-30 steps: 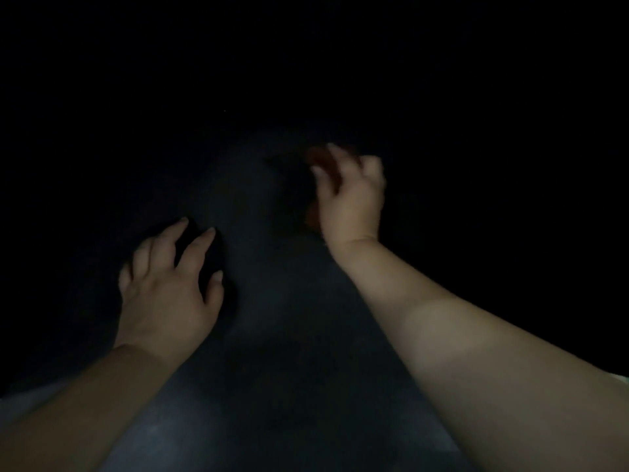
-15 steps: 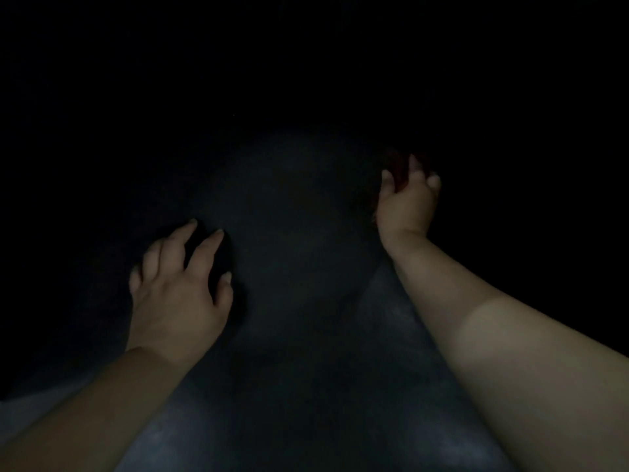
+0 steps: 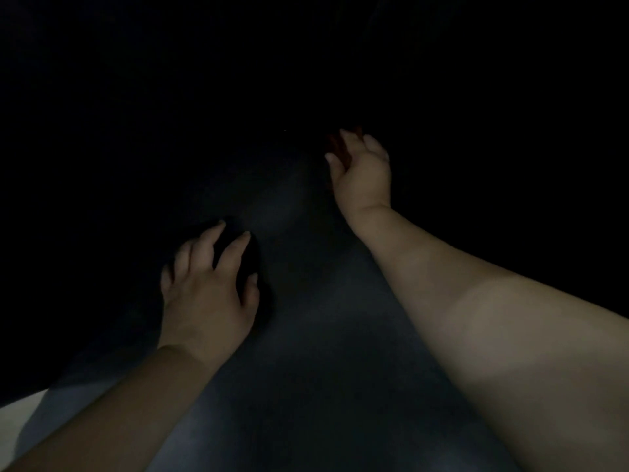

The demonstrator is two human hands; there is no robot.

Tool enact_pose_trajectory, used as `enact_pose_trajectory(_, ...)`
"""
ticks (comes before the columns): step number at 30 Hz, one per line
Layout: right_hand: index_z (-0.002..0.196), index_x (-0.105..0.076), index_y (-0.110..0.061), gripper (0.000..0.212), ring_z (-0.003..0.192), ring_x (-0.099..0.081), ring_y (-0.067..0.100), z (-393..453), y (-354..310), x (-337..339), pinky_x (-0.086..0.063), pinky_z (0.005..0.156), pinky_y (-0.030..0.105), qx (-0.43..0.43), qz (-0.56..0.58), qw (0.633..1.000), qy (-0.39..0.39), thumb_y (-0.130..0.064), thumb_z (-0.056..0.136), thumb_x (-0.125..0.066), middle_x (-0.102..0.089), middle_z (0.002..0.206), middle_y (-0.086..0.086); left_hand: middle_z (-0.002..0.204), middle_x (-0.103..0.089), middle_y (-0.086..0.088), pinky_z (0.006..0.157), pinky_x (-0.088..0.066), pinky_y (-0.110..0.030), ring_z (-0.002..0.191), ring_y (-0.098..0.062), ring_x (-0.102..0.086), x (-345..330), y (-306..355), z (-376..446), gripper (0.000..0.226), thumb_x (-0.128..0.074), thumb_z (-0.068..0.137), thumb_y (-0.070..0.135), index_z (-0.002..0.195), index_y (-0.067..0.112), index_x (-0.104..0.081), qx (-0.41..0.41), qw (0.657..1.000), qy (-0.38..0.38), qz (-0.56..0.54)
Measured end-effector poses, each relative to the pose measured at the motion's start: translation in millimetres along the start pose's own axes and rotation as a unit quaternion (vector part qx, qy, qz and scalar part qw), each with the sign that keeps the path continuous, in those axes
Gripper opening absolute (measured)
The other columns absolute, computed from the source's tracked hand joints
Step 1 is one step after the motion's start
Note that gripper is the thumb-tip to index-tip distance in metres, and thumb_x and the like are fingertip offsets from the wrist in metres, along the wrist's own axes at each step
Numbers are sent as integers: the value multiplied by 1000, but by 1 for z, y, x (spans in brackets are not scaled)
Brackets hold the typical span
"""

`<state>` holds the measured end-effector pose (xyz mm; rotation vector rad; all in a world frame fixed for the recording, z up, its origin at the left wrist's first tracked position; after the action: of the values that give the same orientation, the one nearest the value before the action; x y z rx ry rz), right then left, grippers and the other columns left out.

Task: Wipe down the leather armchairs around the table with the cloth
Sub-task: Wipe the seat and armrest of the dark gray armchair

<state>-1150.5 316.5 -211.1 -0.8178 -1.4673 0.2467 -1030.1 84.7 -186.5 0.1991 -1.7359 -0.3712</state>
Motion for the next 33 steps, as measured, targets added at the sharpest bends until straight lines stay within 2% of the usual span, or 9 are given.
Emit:
enact_pose_trajectory(4, 141, -48, -16, 47, 138, -32, 26, -1, -16, -12, -23, 112, 24, 22, -9, 1000, -8, -27, 96, -57, -37, 149, 13, 147, -36, -6, 98, -31, -58, 128, -34, -31, 7, -17, 3, 59, -68, 79, 31, 136, 24, -51, 24, 1000, 2, 7)
enact_pose_trajectory(8, 137, -53, -18, 44, 127, -42, 26, -9, -44, -24, -37, 107, 33, 86, -42, 995, -8, -28, 95, -58, -50, 137, 11, 148, -34, -7, 99, -31, -58, 129, -34, -30, 11, -34, -5, 61, -66, 81, 33, 139, 25, -47, 55, 998, -9, 15)
enact_pose_trajectory(15, 136, -54, -23, 44, 130, -40, 25, -44, -89, -58, -35, 109, 39, 158, -22, 984, -74, -28, 93, -61, -49, 141, 9, 149, -35, -7, 98, -33, -57, 128, -33, -33, 13, -44, -30, 65, -68, 80, 32, 140, 26, -46, 85, 996, -13, 15)
enact_pose_trajectory(21, 125, -65, -18, 39, 115, -52, 35, -127, -112, -77, -43, 93, 44, 268, -13, 953, -143, -24, 86, -70, -61, 123, 16, 152, -31, -6, 101, -29, -56, 131, -33, -31, 18, -57, -47, 60, -62, 84, 35, 140, 24, -45, 113, 993, -21, 30)
enact_pose_trajectory(26, 117, -69, -11, 40, 98, -58, 38, -160, -112, -66, -49, 84, 48, 337, 20, 924, -176, -15, 78, -77, -64, 108, 18, 146, -40, -12, 95, -35, -59, 124, -38, -39, 22, -69, -66, 54, -71, 78, 25, 129, 16, -55, 126, 991, 3, 34)
enact_pose_trajectory(28, 115, -70, -8, 37, 95, -59, 41, -134, -107, -52, -48, 85, 46, 315, 10, 942, -114, -13, 80, -75, -66, 106, 19, 144, -42, -13, 93, -38, -59, 121, -39, -42, 21, -73, -74, 60, -72, 75, 24, 131, 14, -53, 130, 990, 13, 46)
enact_pose_trajectory(30, 125, -64, -10, 41, 108, -54, 39, -91, -88, -35, -41, 98, 39, 230, -38, 972, -35, -17, 85, -69, -61, 119, 18, 141, -44, -14, 91, -40, -58, 119, -39, -44, 21, -76, -79, 61, -73, 74, 24, 131, 13, -53, 134, 989, 27, 47)
enact_pose_trajectory(32, 138, -52, -16, 50, 124, -41, 31, -57, -66, -26, -28, 107, 27, 116, -56, 991, -23, -27, 91, -64, -48, 137, 13, 141, -45, -13, 91, -40, -57, 119, -37, -43, 19, -78, -83, 62, -72, 74, 25, 132, 13, -52, 138, 989, 34, 44)
enact_pose_trajectory(33, 141, -48, -18, 54, 127, -36, 28, -52, -61, -29, -25, 108, 24, 88, -60, 994, -35, -32, 91, -64, -42, 142, 11, 141, -44, -13, 92, -40, -56, 119, -36, -43, 18, -79, -85, 63, -72, 74, 26, 133, 14, -51, 139, 989, 36, 40)
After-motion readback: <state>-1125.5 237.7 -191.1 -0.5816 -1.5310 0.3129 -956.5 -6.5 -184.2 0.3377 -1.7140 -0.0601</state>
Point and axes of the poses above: each hand's wrist, its own z-axis towards the middle knuckle, its own x-axis out of the back of the hand, y = z × x, the point moved 6 cm from there along z, towards the middle knuckle
